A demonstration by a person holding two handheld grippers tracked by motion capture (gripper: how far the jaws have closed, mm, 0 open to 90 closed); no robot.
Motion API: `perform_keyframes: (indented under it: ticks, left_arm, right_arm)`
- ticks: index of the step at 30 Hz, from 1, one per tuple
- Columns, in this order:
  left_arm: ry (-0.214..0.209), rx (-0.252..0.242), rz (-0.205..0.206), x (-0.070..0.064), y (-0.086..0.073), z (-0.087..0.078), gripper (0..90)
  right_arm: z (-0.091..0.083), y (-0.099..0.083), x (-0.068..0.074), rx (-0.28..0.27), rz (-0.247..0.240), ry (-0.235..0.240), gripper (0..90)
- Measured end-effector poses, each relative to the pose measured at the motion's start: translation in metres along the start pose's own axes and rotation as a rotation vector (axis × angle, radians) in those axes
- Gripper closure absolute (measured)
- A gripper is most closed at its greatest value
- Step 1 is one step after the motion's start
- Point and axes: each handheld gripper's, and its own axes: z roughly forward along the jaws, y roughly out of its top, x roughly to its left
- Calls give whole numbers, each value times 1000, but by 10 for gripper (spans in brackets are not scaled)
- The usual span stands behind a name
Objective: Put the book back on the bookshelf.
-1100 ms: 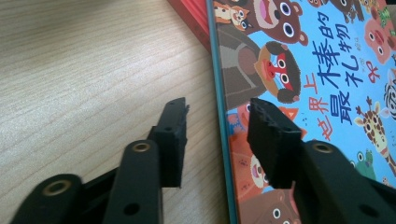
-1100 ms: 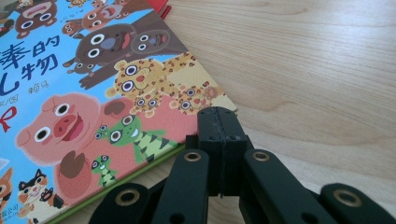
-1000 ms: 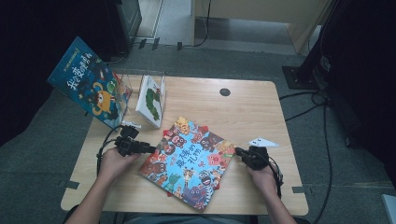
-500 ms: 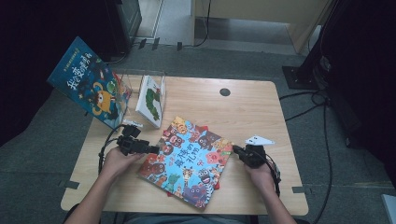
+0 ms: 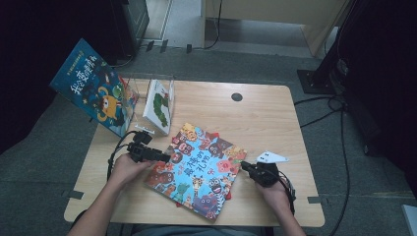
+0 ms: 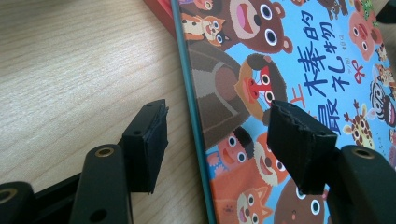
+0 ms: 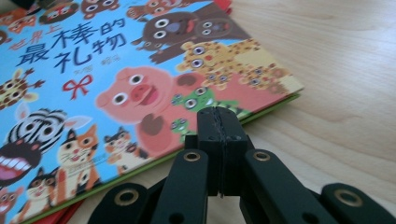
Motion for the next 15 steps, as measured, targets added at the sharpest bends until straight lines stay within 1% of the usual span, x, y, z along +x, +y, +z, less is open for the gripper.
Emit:
perform_keyframes:
  ticks: [4,6,8,9,10,12,14,15]
  left_arm:
    - [-10,1,-9,2,1,1,394]
    - [-10,3,-8,2,2,1,395]
    - [-9,4,-2,1,4,2,394]
    - [-7,5,1,1,4,2,395]
    - [3,10,7,0,4,2,396]
    - [26,12,16,-1,5,2,395]
    - [21,12,7,-1,5,2,390]
    - [11,15,4,-1,5,3,390]
  right_arm:
    - [-1,-3,7,8,-11,19,894]
    - [-2,-5,10,17,-18,30,891]
    - [-1,-6,12,15,-25,32,891]
    - [-1,-6,11,15,-20,35,891]
    - [-1,-7,11,16,-14,40,891]
    - [-2,-8,11,24,-17,44,891]
    - [-2,-8,12,27,-22,46,893]
    - [-2,-8,13,27,-24,45,893]
